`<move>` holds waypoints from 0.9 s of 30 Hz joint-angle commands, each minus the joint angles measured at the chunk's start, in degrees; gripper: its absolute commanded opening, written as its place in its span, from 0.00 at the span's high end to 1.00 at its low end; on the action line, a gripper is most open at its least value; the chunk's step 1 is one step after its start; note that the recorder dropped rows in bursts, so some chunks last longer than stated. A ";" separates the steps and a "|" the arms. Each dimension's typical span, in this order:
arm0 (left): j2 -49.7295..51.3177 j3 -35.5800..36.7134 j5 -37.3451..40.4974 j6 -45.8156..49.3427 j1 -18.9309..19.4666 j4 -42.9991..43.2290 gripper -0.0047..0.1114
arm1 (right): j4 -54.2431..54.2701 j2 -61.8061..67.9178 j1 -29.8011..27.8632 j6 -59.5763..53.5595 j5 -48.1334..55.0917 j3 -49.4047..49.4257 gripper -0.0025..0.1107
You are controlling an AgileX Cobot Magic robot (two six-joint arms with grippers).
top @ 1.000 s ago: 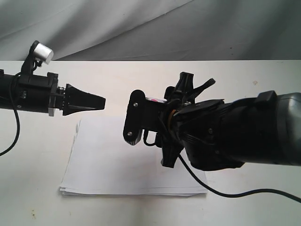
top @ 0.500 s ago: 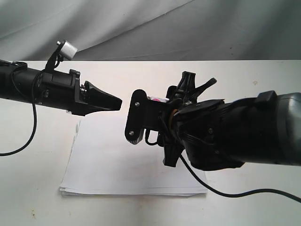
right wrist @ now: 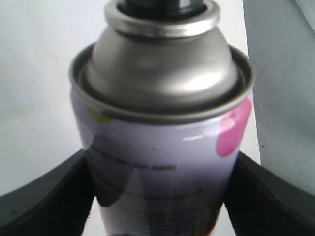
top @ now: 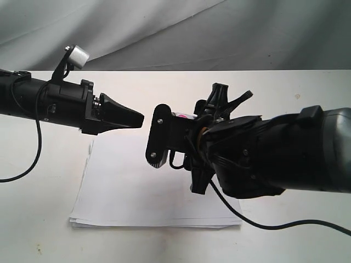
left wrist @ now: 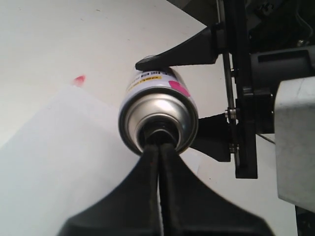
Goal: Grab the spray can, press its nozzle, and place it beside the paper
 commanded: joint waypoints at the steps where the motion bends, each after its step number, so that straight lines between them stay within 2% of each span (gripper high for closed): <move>1: 0.02 -0.35 0.58 0.49 -0.38 -1.09 0.96 | -1.20 -0.75 0.12 0.10 0.53 -0.22 0.98; 24: 0.02 -0.35 -0.43 0.49 -0.38 -1.11 0.96 | -1.17 -0.75 0.12 0.00 0.53 -0.22 0.98; 27: 0.02 -0.35 -3.01 0.49 -2.32 -1.11 0.96 | -1.17 -0.75 0.12 0.01 0.30 -0.22 0.98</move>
